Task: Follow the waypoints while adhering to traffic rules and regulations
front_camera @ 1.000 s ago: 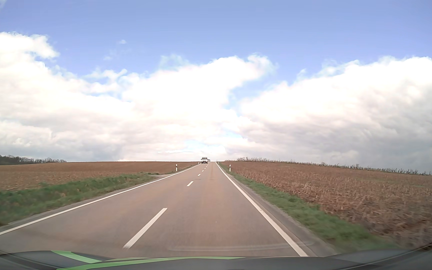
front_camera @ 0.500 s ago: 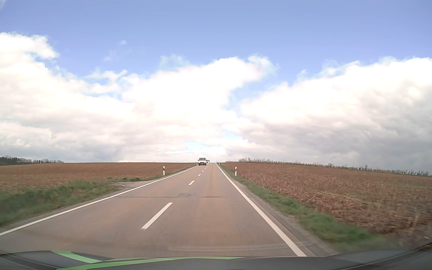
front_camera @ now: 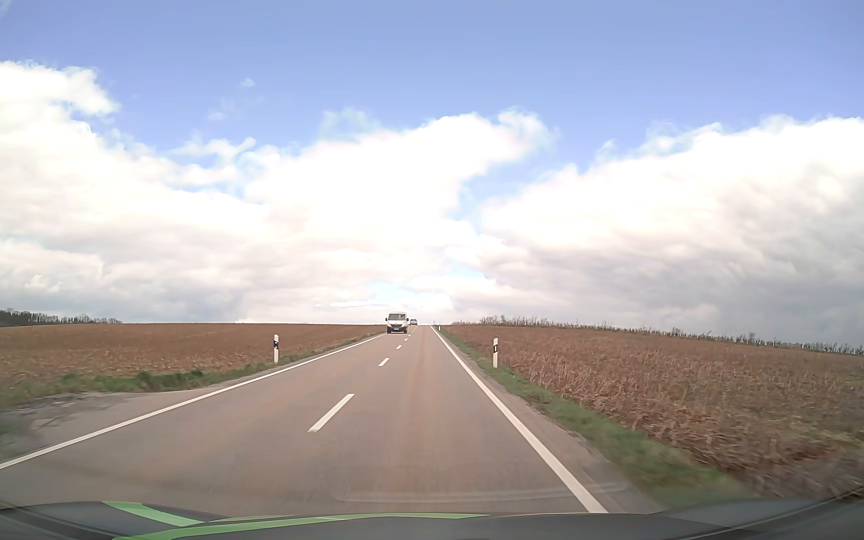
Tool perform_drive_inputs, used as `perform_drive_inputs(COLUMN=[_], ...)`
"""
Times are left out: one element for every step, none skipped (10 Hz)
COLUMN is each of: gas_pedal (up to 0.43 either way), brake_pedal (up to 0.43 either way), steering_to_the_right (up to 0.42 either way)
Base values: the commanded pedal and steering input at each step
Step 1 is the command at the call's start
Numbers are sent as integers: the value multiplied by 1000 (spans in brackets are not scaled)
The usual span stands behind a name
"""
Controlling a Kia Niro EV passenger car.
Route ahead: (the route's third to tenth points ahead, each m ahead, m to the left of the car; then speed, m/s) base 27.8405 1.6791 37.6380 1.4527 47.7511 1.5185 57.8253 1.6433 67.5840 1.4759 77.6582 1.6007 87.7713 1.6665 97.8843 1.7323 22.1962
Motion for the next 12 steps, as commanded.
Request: perform_drive_inputs(gas_pedal=[358,358,358,358,358,358,358,358,358,358,358,358], brake_pedal=[0,0,0,0,0,0,0,0,0,0,0,0], steering_to_the_right=[0,-1,-1,-1,0,0,0,0,0,0,0,0])
